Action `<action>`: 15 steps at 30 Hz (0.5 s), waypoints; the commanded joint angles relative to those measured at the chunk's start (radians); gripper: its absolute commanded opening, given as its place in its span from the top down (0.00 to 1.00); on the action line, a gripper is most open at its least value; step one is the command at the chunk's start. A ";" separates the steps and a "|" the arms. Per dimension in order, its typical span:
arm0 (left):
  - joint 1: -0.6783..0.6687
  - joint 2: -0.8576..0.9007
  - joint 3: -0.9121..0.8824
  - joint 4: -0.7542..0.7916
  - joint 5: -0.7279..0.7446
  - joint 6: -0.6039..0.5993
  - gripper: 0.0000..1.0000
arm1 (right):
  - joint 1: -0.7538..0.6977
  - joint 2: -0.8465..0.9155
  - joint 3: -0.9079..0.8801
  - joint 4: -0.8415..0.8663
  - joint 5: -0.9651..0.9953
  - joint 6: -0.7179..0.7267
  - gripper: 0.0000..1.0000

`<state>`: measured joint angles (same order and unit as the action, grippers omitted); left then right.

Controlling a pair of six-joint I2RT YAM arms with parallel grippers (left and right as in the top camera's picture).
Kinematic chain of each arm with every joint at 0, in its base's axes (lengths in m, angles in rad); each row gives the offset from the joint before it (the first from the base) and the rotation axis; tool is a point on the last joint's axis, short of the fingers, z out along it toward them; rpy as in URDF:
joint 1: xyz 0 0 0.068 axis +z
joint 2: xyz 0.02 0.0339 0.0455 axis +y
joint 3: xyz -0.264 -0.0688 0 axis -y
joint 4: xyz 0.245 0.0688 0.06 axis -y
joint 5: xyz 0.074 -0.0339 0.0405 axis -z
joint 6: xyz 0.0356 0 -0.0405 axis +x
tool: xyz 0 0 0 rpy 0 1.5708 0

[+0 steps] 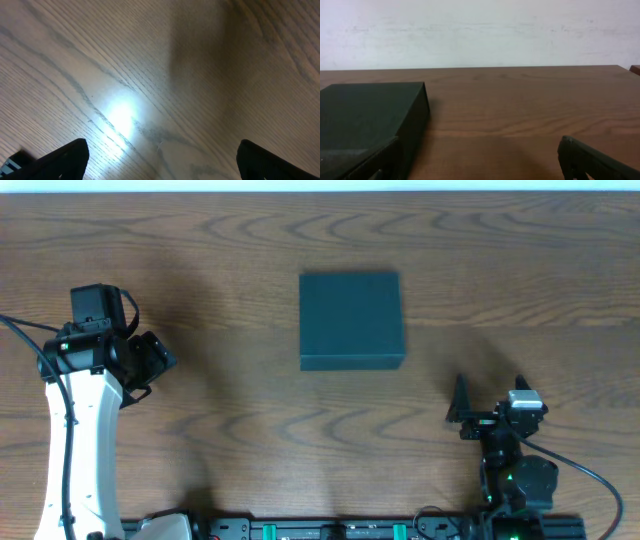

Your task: Pack container

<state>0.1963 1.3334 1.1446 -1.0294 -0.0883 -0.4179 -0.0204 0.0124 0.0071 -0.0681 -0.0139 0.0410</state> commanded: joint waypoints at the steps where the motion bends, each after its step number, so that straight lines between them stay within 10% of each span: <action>1: -0.003 0.005 0.002 -0.010 0.003 0.007 0.05 | -0.005 -0.006 -0.002 -0.006 0.006 0.010 0.01; 15: -0.186 -0.362 -0.005 0.071 -0.014 -0.005 0.05 | -0.005 -0.006 -0.002 -0.006 0.007 0.010 0.01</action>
<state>0.0444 1.0306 1.1427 -0.9836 -0.0822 -0.4213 -0.0212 0.0124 0.0071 -0.0689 -0.0109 0.0410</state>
